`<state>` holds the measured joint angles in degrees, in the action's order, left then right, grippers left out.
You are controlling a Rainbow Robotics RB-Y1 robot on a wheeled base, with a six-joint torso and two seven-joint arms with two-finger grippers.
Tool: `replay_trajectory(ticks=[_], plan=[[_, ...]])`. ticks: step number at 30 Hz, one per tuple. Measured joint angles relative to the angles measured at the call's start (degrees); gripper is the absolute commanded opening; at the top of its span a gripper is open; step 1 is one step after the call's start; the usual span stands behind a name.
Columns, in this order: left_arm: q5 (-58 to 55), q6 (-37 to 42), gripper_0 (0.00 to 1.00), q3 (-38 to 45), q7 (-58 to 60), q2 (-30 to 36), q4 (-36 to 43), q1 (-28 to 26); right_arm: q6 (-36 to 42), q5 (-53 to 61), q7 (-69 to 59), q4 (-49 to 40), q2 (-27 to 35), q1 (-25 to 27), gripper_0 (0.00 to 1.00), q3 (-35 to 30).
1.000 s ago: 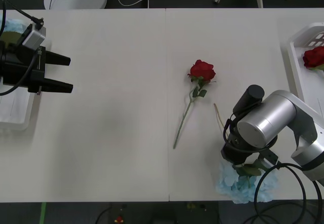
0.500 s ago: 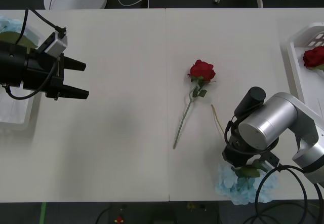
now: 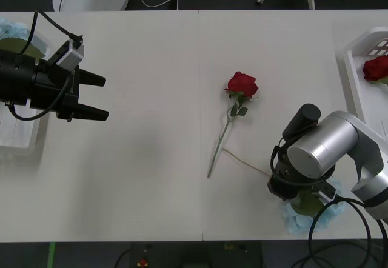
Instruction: Put the red flowers into the right box and the blue flowers into the left box
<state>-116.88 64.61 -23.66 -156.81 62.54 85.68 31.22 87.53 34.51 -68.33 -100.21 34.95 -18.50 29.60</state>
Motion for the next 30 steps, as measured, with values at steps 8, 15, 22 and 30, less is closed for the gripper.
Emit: replay_trajectory(ticks=[8, 15, 22, 30], plan=[[0.0, 0.0, 1.0, 0.0, 0.0, 0.0, 0.0, 0.0, 4.48, 6.48, 10.08, 0.01, 0.03, -2.53, 0.0, -3.56], [0.0, -0.01, 1.0, 0.0, 0.0, 0.0, 0.0, 0.0, 10.37, 10.76, 31.1, -1.47, 2.31, -8.29, 0.0, -4.88], [0.0, -0.01, 1.0, 0.0, 0.0, 0.0, 0.0, 0.0, 10.37, 12.65, 62.16, -5.16, 6.7, -14.37, 0.0, -4.94], [0.0, -0.02, 1.0, 0.0, 0.0, 0.0, 0.0, 0.0, 8.03, 17.79, 95.47, -5.58, 7.44, -22.05, 0.0, -8.89]])
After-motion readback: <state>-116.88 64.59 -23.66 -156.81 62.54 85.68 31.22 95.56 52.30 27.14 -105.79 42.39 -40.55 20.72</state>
